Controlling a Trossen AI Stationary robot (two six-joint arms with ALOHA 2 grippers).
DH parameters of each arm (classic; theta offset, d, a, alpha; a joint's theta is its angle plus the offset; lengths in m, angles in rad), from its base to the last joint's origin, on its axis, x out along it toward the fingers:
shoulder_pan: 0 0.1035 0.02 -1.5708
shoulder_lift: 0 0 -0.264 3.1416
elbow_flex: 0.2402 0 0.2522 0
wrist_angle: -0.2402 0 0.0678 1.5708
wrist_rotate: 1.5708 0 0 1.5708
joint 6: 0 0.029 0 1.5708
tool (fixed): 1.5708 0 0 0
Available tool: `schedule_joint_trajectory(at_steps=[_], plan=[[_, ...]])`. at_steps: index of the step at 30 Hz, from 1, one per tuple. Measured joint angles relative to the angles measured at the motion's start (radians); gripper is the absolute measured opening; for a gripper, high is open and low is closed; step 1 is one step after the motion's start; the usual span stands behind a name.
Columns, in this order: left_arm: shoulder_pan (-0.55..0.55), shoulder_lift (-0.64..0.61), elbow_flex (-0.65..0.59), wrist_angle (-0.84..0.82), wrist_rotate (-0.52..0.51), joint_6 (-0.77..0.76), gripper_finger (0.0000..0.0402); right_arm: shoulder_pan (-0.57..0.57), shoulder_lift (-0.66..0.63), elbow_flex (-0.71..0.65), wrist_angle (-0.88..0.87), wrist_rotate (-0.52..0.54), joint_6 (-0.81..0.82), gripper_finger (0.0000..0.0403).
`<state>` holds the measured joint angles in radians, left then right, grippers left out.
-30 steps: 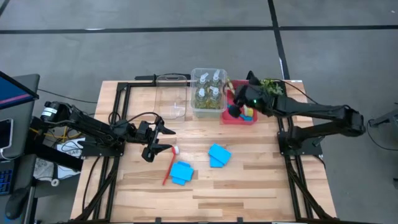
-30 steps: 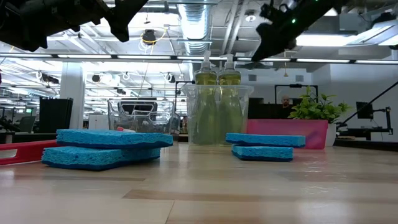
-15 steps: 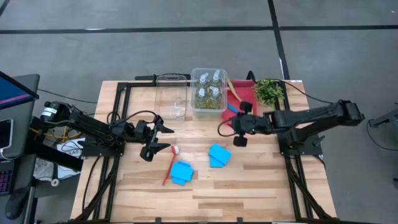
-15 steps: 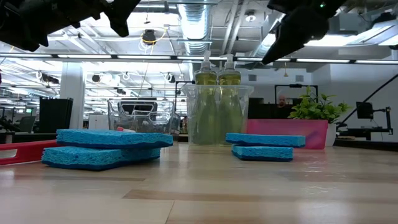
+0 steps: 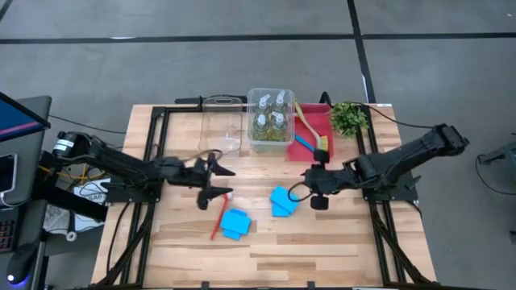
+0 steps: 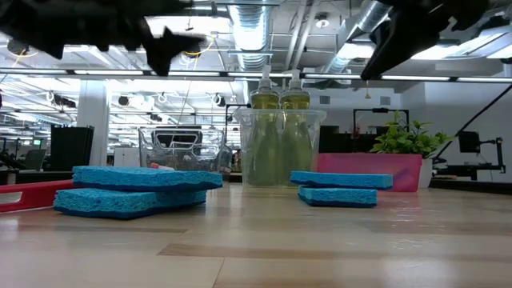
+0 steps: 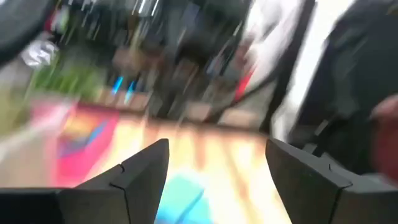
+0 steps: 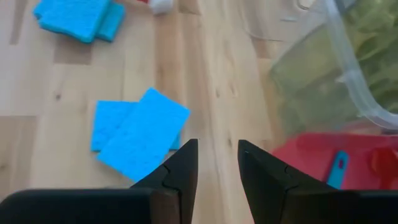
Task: Pick & Place Kitchen Sink Supplies
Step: Put the red dish brush into the pink bin
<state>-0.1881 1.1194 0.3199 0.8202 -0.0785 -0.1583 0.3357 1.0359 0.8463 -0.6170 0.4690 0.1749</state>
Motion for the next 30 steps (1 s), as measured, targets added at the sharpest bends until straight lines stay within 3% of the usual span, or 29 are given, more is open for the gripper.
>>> schedule_joint_trajectory(at_steps=[5, 11, 15, 22, 30], plan=[[-0.002, 0.0, 0.141, -0.496, -0.044, -0.09, 0.0269, 0.026, 0.0, 0.0, 0.002, 0.0, 0.0, 0.0107], [-0.031, -0.001, 0.157, -0.588, -0.044, -0.183, 0.0269, 0.024, 0.0, 0.0, 0.003, 0.0, 0.0, 0.0107], [-0.059, 0.006, 0.155, -0.781, -0.057, -0.336, 0.0269, 0.024, 0.0, 0.0, 0.003, 0.0, -0.021, 0.0107], [-0.106, 0.084, 0.08, -0.796, -0.233, -0.55, 0.0269, 0.015, 0.0, 0.0, 0.008, 0.001, -0.053, 0.0107], [-0.104, 0.187, 0.075, -0.678, -0.213, -0.602, 0.0269, 0.012, 0.0, 0.0, 0.027, 0.002, -0.08, 0.0107]])
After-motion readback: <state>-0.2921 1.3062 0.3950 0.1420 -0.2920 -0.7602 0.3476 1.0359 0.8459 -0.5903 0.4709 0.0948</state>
